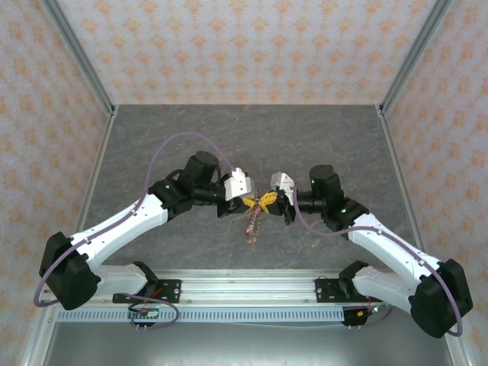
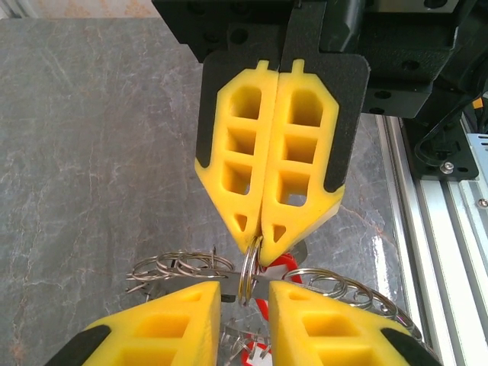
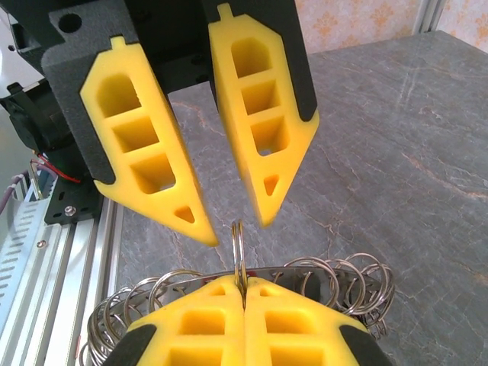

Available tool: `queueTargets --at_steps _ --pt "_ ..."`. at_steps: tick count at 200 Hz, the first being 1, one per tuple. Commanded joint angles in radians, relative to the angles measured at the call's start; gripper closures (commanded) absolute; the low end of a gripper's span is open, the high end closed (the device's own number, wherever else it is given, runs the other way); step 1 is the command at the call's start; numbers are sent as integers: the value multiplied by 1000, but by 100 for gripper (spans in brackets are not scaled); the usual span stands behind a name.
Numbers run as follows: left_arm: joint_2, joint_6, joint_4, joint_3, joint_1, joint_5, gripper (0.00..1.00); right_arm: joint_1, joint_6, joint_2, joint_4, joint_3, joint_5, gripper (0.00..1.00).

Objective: Put the keys on the keyring

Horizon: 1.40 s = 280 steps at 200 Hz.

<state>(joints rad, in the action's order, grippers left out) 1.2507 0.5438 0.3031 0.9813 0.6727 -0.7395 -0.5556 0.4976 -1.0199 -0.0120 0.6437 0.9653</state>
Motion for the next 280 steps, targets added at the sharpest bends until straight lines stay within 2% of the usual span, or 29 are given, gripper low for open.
queueTargets --at_steps 1,92,192,212,242,262,280 --pt "5 16 24 31 5 36 76 -6 26 2 23 45 12 100" --pt "16 43 87 60 17 63 75 -19 98 -16 -62 85 -23 100" --pt "95 106 186 143 36 65 74 -40 107 -19 -60 104 -23 100" --pt "96 113 192 139 37 70 81 -44 99 -19 -43 99 -24 100" --pt "76 101 171 114 37 120 100 -45 107 -13 -45 90 -52 100" --pt "56 94 154 97 33 106 100 -45 109 4 -41 70 -90 100" --pt "23 49 53 49 17 18 100 -43 91 12 -15 42 -103 98"
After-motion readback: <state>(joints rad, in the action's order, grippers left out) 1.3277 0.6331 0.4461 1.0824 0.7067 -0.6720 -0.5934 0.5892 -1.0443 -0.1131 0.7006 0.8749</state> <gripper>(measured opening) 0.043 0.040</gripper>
